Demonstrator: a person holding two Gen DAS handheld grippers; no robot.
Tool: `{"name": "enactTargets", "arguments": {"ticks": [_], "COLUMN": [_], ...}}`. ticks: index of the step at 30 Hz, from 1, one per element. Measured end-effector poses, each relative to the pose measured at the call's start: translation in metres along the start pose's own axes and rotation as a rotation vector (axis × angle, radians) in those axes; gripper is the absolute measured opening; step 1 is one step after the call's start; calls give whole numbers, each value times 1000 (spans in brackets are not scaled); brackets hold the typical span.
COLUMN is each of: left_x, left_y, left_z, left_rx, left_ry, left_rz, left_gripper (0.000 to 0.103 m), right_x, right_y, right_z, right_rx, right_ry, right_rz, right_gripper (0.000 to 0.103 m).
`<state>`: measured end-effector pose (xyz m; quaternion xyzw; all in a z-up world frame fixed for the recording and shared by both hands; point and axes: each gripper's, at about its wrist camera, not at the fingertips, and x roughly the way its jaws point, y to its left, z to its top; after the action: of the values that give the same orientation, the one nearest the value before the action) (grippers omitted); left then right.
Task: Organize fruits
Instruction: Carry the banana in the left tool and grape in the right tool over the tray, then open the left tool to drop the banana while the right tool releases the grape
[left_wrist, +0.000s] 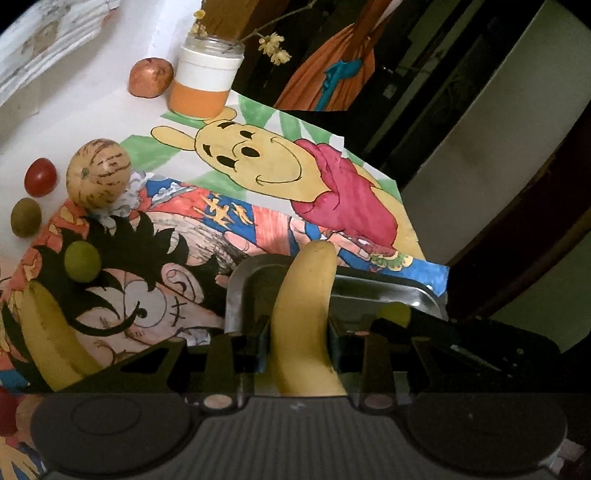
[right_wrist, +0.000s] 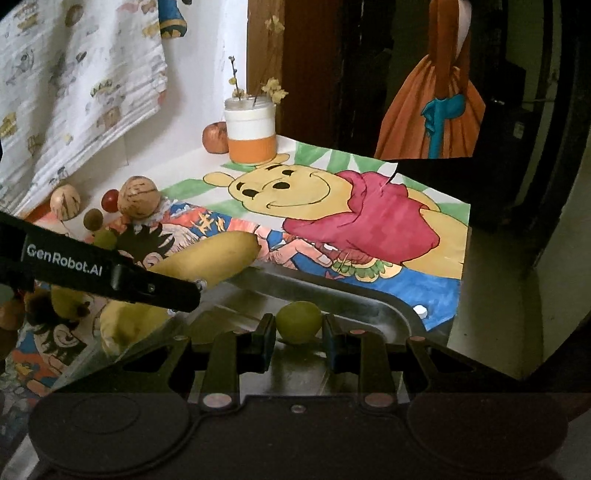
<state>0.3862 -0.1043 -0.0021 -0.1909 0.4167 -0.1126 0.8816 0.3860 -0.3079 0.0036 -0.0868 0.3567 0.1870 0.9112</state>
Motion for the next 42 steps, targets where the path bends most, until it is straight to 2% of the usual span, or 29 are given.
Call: {"name": "enactTargets", "arguments": {"ticks": [9,16,19,21,25,27,30,33,36,42], "left_x": [5,2,-7,-15,-38,-51,-75,-98,-121,-159], "left_y": [5,7,9,8,6,6,5,5,6,2], "left_z": [0,0,2,2,-1,-3,-12,-22,-34,-63], "left_rx": [-12,-32,-45,-45,-24,-21,1,29,45,92], "left_ry": [12,-2,-19,-36,-80,-101,-150,-192,-231,-281], "left_rz": [-15,-8,-10,-7,11,22,51,83,106,151], "left_gripper": [36,42,44,54,65,80,90,100,103,103], "right_x": [11,7,-1,-9,-29,-42,-62,-81,-100,-135], "right_y": [1,-1,-2,0,4,9,17,27,37,60], "right_z": [5,2,-2,-4,-6,-8,-10,-14,-19,-31], "right_rx": [-13,-7,11,17,34,44,56,55,59,68], "right_ry": [12,9,-3,-14,-44,-63,-92,-111,-129,-158], "right_rz": [13,8,-5,-10,-13,-17,-22,-27,-24,-14], "right_gripper": [30,32,43,49,63,73,83,89,96,102]}}
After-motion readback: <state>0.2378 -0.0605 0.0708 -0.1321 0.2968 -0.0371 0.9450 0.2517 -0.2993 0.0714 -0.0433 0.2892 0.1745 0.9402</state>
